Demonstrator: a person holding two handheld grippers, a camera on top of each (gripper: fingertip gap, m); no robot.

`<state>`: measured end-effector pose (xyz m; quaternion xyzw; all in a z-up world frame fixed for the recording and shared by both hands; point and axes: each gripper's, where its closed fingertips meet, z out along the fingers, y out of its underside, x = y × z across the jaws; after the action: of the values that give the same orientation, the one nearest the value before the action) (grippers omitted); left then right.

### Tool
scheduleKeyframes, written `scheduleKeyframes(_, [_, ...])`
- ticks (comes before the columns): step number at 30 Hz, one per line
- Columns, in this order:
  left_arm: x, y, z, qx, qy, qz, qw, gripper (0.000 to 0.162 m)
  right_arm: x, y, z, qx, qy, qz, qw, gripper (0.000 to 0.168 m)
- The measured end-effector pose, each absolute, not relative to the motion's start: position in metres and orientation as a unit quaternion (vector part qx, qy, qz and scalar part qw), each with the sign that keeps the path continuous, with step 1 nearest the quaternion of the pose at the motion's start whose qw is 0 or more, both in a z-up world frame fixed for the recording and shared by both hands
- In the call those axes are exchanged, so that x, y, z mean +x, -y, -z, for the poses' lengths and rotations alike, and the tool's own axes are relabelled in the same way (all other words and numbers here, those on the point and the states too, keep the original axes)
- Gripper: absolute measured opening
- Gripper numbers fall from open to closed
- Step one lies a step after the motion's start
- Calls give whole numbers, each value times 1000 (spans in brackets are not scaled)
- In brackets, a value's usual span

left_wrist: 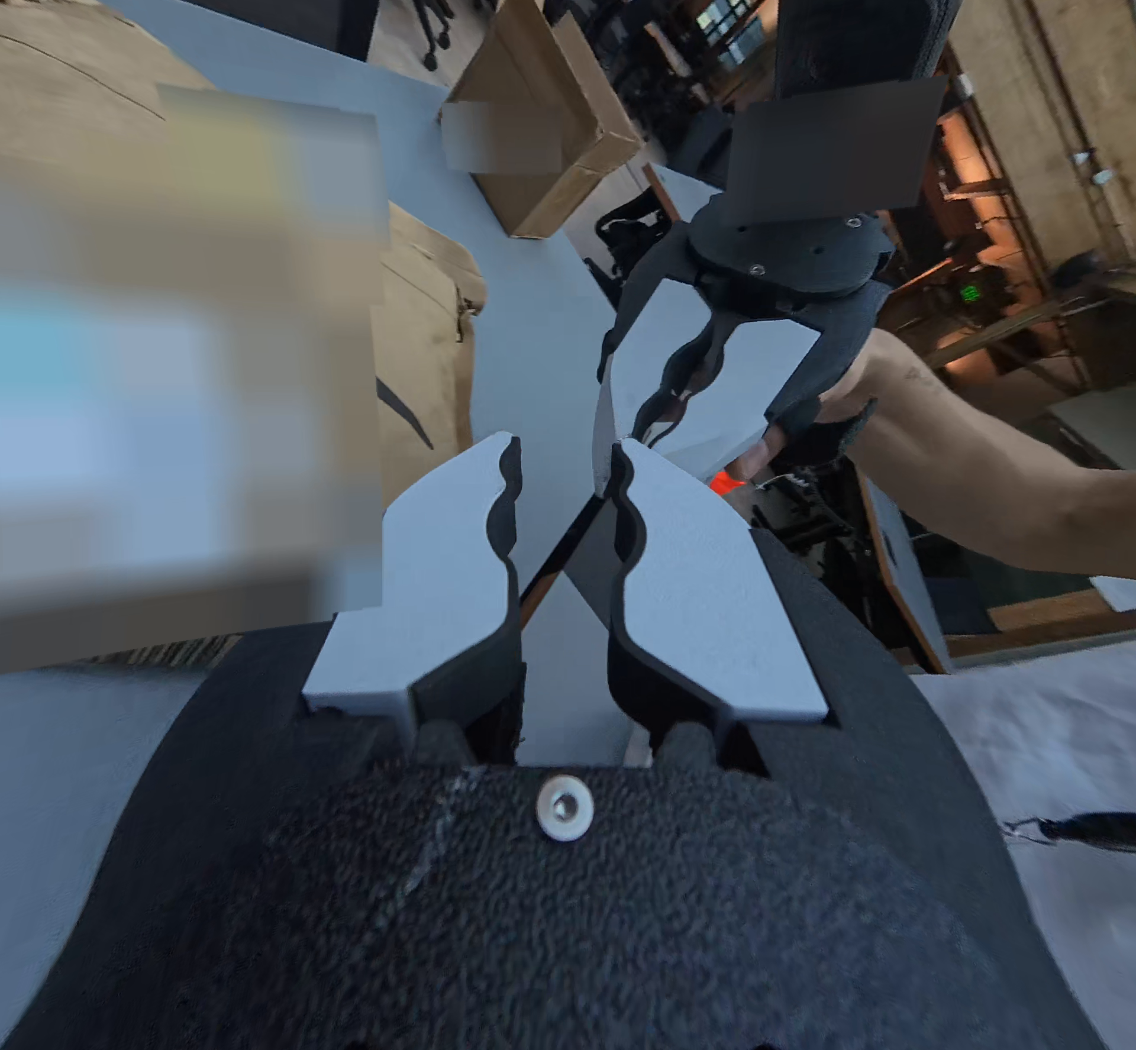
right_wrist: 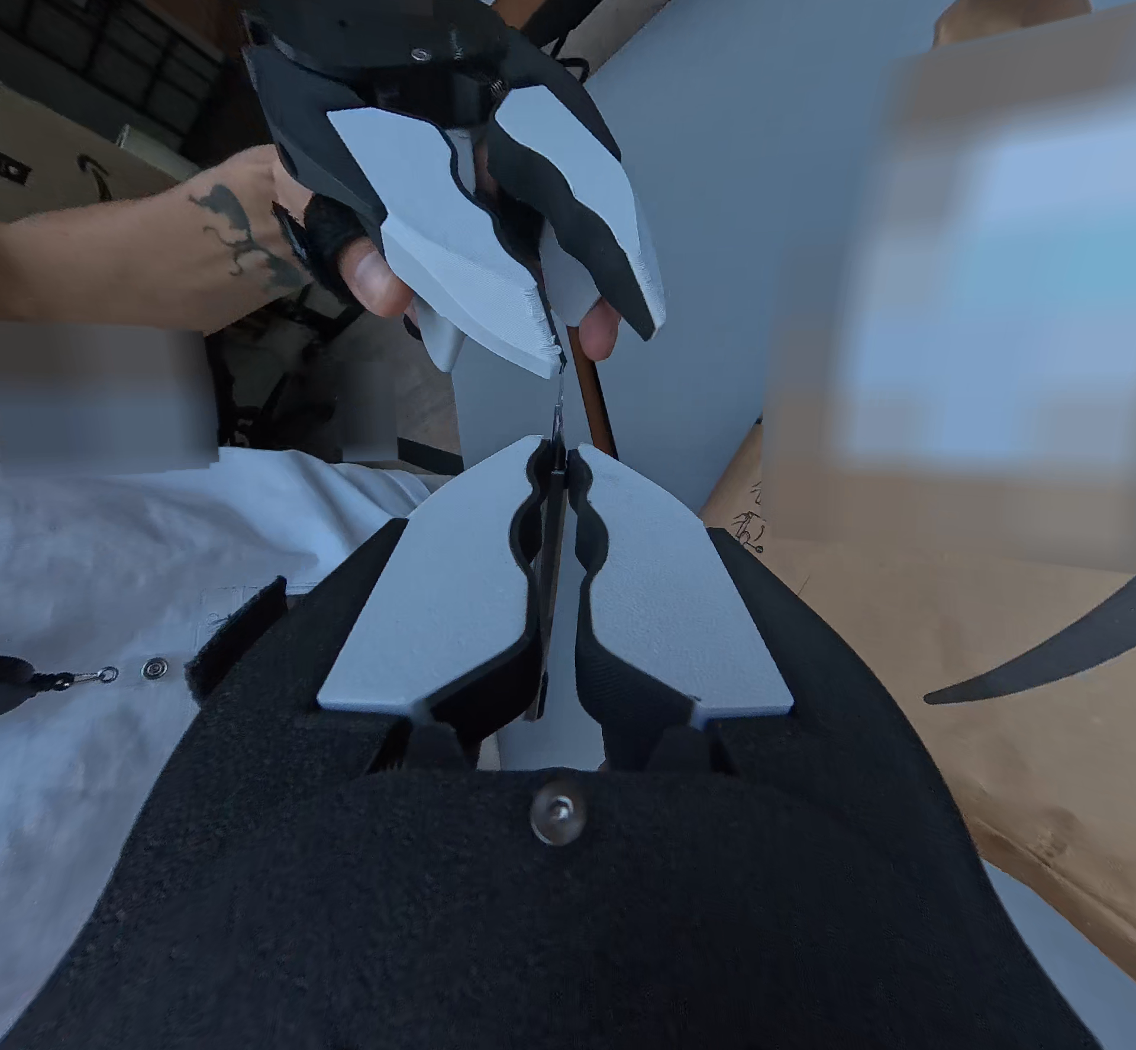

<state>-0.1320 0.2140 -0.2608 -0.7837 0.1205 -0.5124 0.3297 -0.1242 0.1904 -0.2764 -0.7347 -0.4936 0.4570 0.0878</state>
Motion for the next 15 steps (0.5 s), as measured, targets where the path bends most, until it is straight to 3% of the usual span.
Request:
scheduleKeyframes(10, [-130,-193,237,-732,-138,588,315,37,-129,-186,258,-715,478,-505,70,4])
scheduleKeyframes(13, [-122,-192,231,-716,-135,607,317,31,-132,-180,253,-704,481,-519,62,4])
scheduleKeyframes(15, [-121,-192,226,-705,-131,618,323,18,-132,-176,254,-699,494,-514,58,4])
